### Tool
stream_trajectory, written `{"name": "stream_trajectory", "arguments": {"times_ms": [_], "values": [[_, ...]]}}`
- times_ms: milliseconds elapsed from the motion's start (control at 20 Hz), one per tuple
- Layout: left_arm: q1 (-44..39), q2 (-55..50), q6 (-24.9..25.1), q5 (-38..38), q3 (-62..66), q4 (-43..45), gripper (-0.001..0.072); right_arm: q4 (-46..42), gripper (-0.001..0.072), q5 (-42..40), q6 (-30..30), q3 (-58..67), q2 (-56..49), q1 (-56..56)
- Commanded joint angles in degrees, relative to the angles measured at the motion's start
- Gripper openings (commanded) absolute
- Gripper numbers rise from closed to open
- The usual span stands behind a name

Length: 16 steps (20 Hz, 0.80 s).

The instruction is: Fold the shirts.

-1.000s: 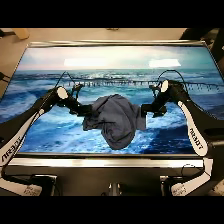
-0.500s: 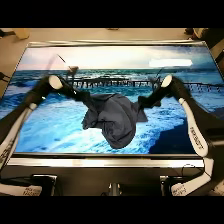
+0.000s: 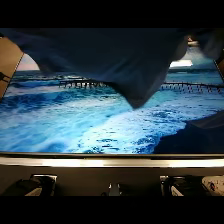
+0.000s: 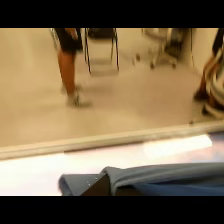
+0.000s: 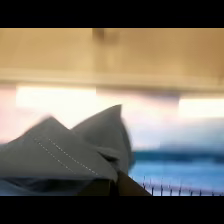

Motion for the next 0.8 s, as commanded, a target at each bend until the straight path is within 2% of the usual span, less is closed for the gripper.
{"name": "stream_trajectory", "arguments": {"times_ms": [0,100,250,350,450,600,750], "values": [[0.02,7.63,-1.53,0.17,1.88,2.67,0.0025,-3.5,0.0019,-0.83,1.64,1.27,9.62,-0.04],[0.04,7.72,-1.25,-0.92,1.88,2.73,0.0025,-3.67,0.0019,-0.44,1.64,1.27,10.1,-0.04],[0.04,5.22,-1.25,-7.48,1.18,7.19,0.0025,-5.16,0.0019,-0.2,1.62,1.27,8.44,-0.04],[0.09,3.08,-1.27,-10.32,-2.49,10.32,0.0025,-5.35,0.0019,1.16,1.14,1.25,5.51,-0.04],[0.09,0.59,-1.31,-9.77,-8.68,10.62,0.0025,-5.35,0.0019,1.62,1.11,1.27,0.68,-0.04],[1.11,-6.67,-1.62,-5.64,-16.68,10.62,0.0025,-6.03,0.002,-4.79,1.27,1.27,-10.62,-0.04],[4.13,-17.97,-4.5,-4.76,-17.92,10.6,0.0026,-5.79,0.002,-14.64,9.53,1.27,-24.0,-0.04]]}}
